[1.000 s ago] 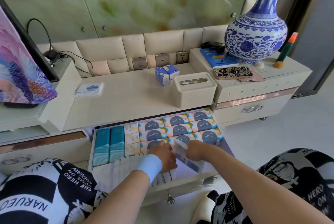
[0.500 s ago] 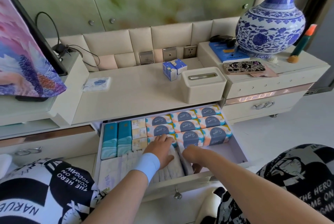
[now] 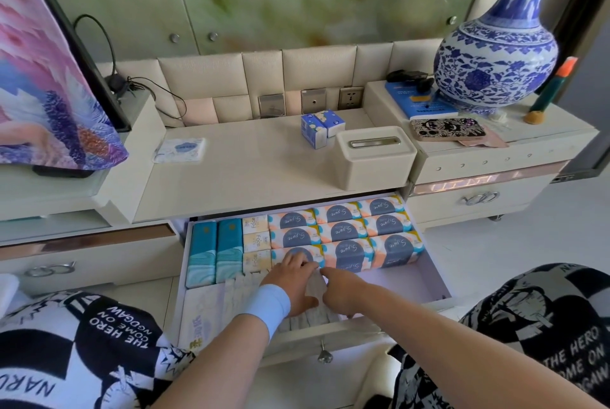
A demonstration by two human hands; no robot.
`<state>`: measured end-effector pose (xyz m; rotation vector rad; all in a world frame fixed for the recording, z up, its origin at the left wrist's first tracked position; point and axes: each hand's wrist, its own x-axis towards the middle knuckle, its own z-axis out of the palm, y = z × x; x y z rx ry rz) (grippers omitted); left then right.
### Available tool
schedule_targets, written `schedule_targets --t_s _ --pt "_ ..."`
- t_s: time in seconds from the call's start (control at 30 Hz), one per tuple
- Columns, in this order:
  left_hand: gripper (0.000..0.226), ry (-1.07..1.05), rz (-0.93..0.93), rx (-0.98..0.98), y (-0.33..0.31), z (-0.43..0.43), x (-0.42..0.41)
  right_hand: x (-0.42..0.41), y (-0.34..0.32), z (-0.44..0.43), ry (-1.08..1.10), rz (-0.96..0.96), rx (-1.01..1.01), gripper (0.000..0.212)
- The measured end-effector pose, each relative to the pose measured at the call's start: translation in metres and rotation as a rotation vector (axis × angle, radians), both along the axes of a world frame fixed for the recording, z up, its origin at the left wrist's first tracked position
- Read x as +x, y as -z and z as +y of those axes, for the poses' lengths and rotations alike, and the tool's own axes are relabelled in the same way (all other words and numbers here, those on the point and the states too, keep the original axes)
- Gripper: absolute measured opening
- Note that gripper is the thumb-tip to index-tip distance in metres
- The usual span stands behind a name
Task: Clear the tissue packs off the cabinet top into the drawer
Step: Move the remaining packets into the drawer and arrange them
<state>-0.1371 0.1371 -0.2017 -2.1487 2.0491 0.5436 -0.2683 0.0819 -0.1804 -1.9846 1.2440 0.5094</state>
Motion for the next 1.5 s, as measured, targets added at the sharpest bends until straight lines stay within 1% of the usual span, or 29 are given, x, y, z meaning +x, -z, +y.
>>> schedule_targets --t_s 0.1,0.2,0.37,0.47,0.57,0.7,0.8,0.97,1.1,1.2,1.3,1.43,1.5 --pt "0.069 -0.004 0.038 -0.022 -0.008 -0.002 0.009 0.005 -0.010 -0.001 -0.012 0.038 -0.205 0.045" --pt "0.065 -0.050 0.078 -0.058 -0.026 -0.010 0.026 0.021 -0.025 -0.005 -0.033 0.005 -0.388 0.047" --pt "0.063 -0.125 0.064 -0.118 -0.077 -0.031 0.083 0.062 -0.050 -0.027 -0.066 -0.186 -0.443 0.043" --pt "0.065 -0.160 -0.032 -0.126 -0.107 -0.039 0.131 0.101 -0.063 -0.050 -0.077 -0.271 -0.488 0.038" --pt "0.065 -0.235 -0.092 -0.109 -0.120 -0.043 0.182 0.149 -0.072 -0.071 -0.127 -0.301 -0.521 0.040" --pt "0.067 -0.398 -0.059 -0.085 -0.112 -0.052 0.239 0.218 -0.073 -0.089 -0.226 -0.290 -0.520 0.045" --pt "0.068 -0.521 -0.013 -0.113 -0.097 -0.062 0.273 0.270 -0.063 -0.098 -0.323 -0.242 -0.520 0.054" --pt "0.065 -0.657 0.014 -0.194 -0.076 -0.077 0.315 0.345 -0.044 -0.112 -0.507 -0.100 -0.609 0.067" --pt "0.064 -0.721 -0.023 -0.221 -0.060 -0.086 0.342 0.386 -0.033 -0.133 -0.631 -0.050 -0.695 0.082" --pt "0.064 -0.719 -0.017 -0.232 -0.047 -0.091 0.351 0.401 -0.022 -0.146 -0.695 -0.056 -0.697 0.086" --pt "0.065 -0.768 0.036 -0.226 -0.041 -0.095 0.352 0.399 -0.007 -0.147 -0.658 -0.129 -0.658 0.080" --pt "0.071 -0.757 0.030 -0.177 -0.035 -0.098 0.349 0.370 0.002 -0.143 -0.682 -0.213 -0.776 0.073" --pt "0.078 -0.785 0.025 -0.130 -0.036 -0.100 0.349 0.353 0.000 -0.142 -0.697 -0.254 -0.808 0.072"
